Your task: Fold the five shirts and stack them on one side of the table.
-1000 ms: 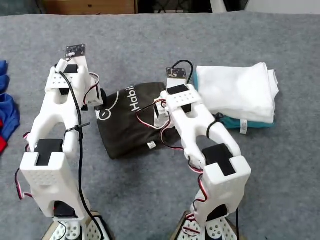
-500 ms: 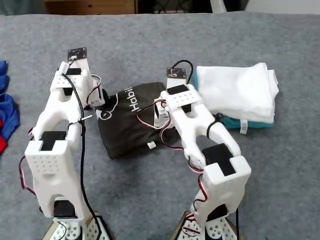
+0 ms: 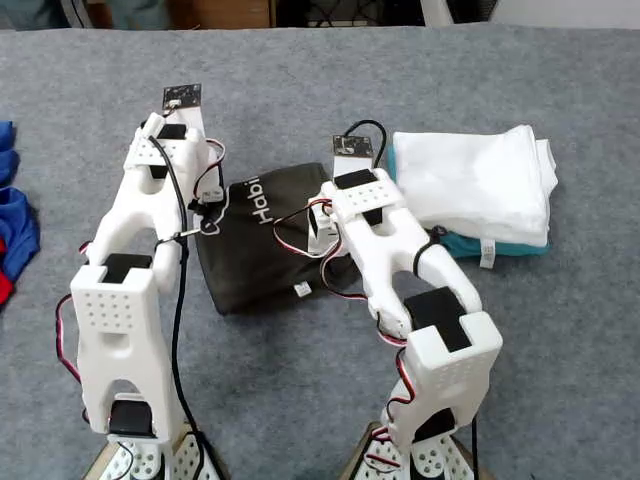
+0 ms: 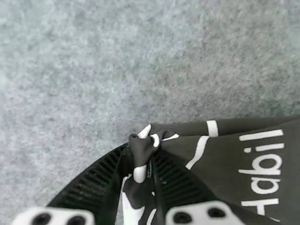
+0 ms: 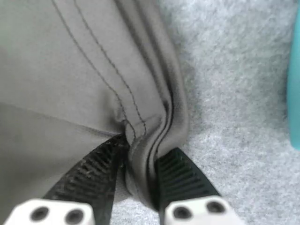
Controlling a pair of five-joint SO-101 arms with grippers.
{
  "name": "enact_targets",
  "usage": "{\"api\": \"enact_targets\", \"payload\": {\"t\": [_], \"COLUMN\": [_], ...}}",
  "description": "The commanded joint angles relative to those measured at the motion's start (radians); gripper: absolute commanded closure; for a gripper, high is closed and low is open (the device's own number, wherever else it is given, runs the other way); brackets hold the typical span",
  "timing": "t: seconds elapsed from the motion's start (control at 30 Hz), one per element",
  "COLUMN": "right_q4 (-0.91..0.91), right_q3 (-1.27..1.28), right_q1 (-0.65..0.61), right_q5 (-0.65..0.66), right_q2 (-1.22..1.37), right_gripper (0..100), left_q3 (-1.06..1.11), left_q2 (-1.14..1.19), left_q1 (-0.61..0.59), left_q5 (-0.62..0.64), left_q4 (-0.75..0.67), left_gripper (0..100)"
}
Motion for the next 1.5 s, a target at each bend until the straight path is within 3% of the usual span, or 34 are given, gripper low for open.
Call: {"api": "enact_targets", "payload": {"t": [0.0,0.4,0.67,0.9,1.13,1.47], "right_q4": [-0.014,0.206,0.298,0.338,0.315,0.137], "right_q3": [0.005,-0.124,-0.298,-0.407,-0.390,-0.209], "right_q1": [-0.011,-0.005,0.175,0.456,0.669,0.839], "right_q5": [0.041,0.204,0.295,0.431,0.539,0.643], "right_q2": [-0.048,-0.478,-0.615,-0.627,-0.624,-0.624], "right_gripper": [98.3,98.4,98.4,98.4,98.4,98.3], "left_q3": [-0.073,-0.572,-0.825,-0.866,-0.828,-0.829], "left_q2": [-0.005,-0.087,-0.087,-0.081,0.089,0.238], "left_q1": [-0.007,0.065,0.148,0.303,0.414,0.529], "left_q5": [-0.012,0.026,0.094,0.118,0.123,0.120], "left_q4": [0.005,0.279,0.293,0.083,-0.287,-0.428], "left_gripper": [97,97,97,97,97,97]}}
